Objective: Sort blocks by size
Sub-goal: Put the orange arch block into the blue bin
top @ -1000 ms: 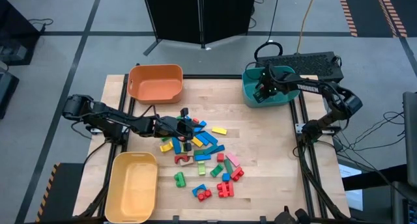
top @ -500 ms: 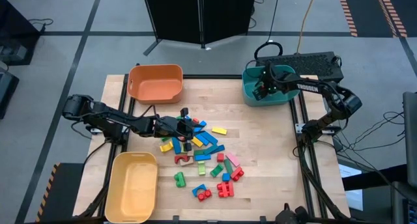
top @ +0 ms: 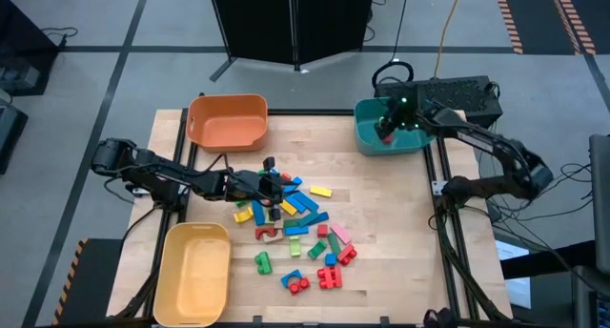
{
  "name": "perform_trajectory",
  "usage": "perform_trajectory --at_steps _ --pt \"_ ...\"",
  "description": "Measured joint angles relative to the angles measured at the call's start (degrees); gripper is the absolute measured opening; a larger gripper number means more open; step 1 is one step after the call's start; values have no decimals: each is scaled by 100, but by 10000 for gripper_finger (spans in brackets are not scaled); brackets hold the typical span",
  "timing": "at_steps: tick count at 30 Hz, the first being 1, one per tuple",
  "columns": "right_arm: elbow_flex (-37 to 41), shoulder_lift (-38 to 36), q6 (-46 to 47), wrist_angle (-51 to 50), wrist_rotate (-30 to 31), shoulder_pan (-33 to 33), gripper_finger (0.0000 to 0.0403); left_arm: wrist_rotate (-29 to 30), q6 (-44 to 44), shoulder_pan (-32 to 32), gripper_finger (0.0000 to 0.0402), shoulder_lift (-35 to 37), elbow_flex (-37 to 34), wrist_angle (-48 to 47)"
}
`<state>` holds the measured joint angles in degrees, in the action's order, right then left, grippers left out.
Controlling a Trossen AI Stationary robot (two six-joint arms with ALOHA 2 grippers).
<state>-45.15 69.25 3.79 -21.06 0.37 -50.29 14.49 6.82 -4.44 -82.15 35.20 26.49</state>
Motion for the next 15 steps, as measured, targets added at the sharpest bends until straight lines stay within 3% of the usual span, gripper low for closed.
perform_trajectory --at_steps 6,15 --pt "0 -449 1 123 -549 715 220 539 -84 1 93 0 0 -5" --pt "0 -85 -364 917 -609 2109 215 731 -519 -3 93 0 0 -12"
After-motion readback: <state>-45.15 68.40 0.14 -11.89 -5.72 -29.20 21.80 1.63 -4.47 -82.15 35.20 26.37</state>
